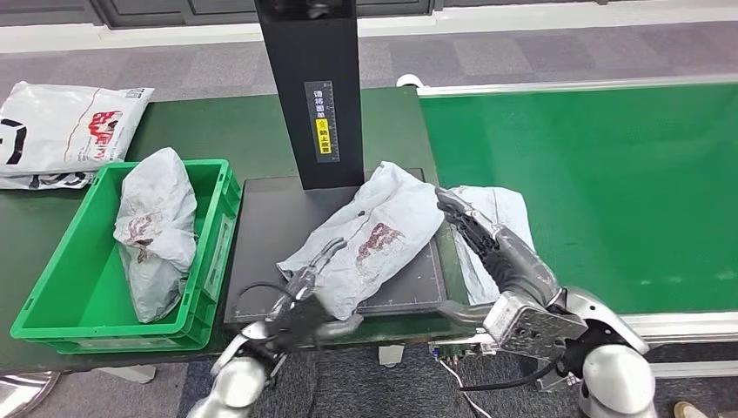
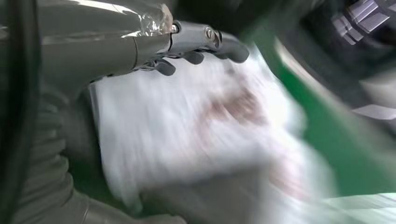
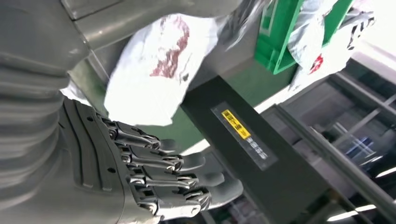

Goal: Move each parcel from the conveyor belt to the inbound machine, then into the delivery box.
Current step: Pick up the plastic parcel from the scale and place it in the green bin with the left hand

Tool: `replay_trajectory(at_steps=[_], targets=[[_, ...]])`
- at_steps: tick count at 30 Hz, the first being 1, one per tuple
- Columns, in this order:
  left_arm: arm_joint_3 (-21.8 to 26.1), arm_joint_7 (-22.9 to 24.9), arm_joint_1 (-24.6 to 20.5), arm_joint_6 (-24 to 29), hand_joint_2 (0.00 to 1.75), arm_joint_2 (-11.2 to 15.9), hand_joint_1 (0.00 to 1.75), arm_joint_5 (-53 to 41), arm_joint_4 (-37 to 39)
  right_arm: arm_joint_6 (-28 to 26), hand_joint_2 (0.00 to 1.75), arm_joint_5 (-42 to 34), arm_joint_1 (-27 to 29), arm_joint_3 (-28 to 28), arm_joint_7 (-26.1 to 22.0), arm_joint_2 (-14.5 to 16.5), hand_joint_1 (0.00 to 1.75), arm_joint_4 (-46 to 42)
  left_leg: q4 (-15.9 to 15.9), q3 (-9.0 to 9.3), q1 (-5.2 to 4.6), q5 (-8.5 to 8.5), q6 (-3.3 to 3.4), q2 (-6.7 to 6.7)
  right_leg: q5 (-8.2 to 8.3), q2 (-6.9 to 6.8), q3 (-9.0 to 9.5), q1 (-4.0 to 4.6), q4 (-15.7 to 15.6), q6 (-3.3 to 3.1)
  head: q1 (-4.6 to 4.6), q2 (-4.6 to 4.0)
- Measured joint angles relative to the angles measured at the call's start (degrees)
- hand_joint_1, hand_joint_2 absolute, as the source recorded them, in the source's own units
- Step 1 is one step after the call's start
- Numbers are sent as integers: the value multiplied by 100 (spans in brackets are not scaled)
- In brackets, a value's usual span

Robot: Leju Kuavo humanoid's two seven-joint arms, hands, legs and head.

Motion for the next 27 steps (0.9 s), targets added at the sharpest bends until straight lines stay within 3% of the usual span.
replay_trajectory(at_steps=[3, 5, 10, 18, 19, 22, 23, 27], targets=[[-690, 284, -958, 276, 175, -60, 0, -3058, 1165, 0, 175, -143, -37, -29, -79, 80, 0, 205, 1, 0, -1, 12, -1, 3, 19, 1, 7, -1, 1, -1, 0, 0], [-981, 302, -1495, 212, 175, -87, 0, -3622, 2030, 1, 175, -281, -116, -29, -93, 91, 0, 380, 3, 5, -1, 15, -4, 25, 32, 19, 5, -2, 1, -5, 0, 0], [-1332, 317, -2373, 43, 175, -70, 0, -1891, 3611, 0, 175, -418, -245, -29, -78, 98, 0, 651, 5, 8, -1, 22, -3, 39, 38, 34, 2, -1, 2, -5, 0, 0], [-1483, 523, -2921, -143, 175, -73, 0, -1610, 4630, 0, 175, -455, -339, -29, -19, 110, 0, 852, 3, 11, 1, 20, 0, 14, 24, 15, 26, -1, 3, 1, 0, 0], [-1488, 606, -2974, -178, 175, -71, 8, -1620, 4744, 0, 175, -459, -357, -29, -16, 117, 0, 893, 2, 6, 1, 11, 4, 16, 22, 15, 35, -1, 2, 2, 0, 0], [-1495, 822, -3101, -307, 175, -52, 139, -1665, 4998, 1, 175, -478, -402, -29, -23, 143, 0, 995, -1, 7, 3, -41, 18, 50, -7, 31, 67, -3, -2, -1, 0, 0], [-1495, 872, -3133, -345, 175, -44, 175, -1682, 5053, 1, 175, -488, -411, -29, -24, 149, 0, 1013, -1, 19, 5, -52, 19, 66, -15, 42, 74, -5, -2, -3, 0, 0], [-1495, 943, -3220, -392, 175, -7, 175, -1718, 5191, 1, 175, -543, -418, -29, -30, 156, 0, 1029, -4, 57, 17, -92, 15, 91, -11, 82, 97, -13, -5, -16, 0, 0]])
